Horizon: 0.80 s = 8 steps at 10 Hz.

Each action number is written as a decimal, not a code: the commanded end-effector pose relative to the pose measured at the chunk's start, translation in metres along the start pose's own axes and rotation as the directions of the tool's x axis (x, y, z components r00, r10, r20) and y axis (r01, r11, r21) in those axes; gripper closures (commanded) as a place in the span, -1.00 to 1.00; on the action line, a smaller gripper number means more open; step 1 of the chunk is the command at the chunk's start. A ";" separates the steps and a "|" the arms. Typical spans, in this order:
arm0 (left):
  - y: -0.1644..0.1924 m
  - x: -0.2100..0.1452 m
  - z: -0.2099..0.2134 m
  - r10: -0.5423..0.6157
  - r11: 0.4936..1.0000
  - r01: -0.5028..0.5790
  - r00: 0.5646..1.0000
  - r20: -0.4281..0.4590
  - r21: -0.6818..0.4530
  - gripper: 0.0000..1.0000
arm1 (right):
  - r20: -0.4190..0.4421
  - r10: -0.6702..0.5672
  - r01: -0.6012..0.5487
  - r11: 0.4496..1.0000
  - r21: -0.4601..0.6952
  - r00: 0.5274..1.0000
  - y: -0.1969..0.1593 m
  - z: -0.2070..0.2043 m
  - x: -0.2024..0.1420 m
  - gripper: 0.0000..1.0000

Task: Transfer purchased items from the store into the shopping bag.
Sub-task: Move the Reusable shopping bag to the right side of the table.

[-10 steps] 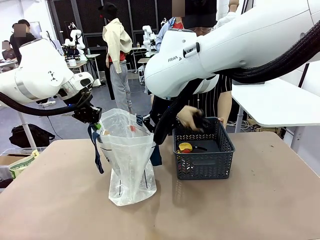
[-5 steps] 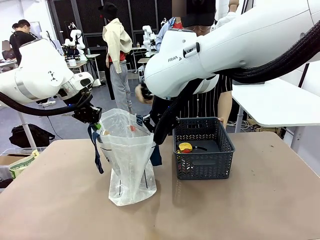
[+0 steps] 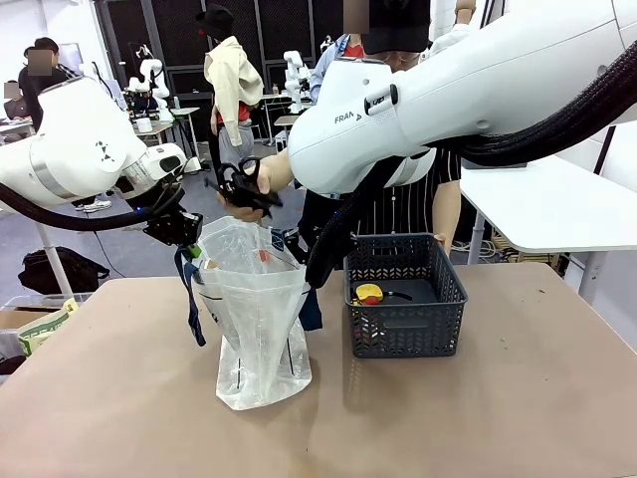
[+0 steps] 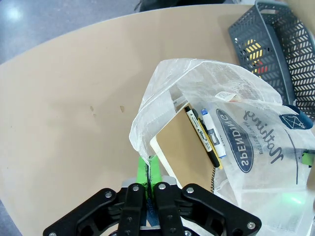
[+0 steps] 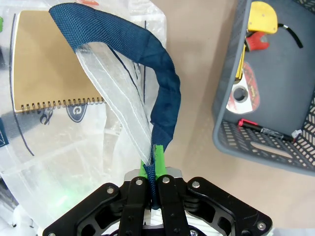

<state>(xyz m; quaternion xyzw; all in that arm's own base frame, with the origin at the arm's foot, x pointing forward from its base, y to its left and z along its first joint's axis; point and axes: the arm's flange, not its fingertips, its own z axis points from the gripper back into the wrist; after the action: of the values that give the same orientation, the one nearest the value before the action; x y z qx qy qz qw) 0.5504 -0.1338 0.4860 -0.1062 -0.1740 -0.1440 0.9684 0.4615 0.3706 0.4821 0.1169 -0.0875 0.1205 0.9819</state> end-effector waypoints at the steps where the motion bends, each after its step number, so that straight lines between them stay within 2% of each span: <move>1: 0.001 0.000 0.000 0.001 1.000 -0.001 1.000 0.000 0.001 1.00 | 0.001 0.004 -0.004 1.000 0.000 1.000 0.000 0.001 0.000 1.00; 8: 0.001 0.000 0.000 0.001 1.000 -0.001 1.000 0.000 0.001 1.00 | 0.001 0.004 -0.004 1.000 0.000 1.000 0.000 0.001 0.000 1.00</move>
<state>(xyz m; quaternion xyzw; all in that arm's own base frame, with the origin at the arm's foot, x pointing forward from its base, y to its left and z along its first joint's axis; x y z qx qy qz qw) 0.5504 -0.1338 0.4860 -0.1062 -0.1739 -0.1440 0.9684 0.4615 0.3706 0.4821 0.1169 -0.0875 0.1205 0.9819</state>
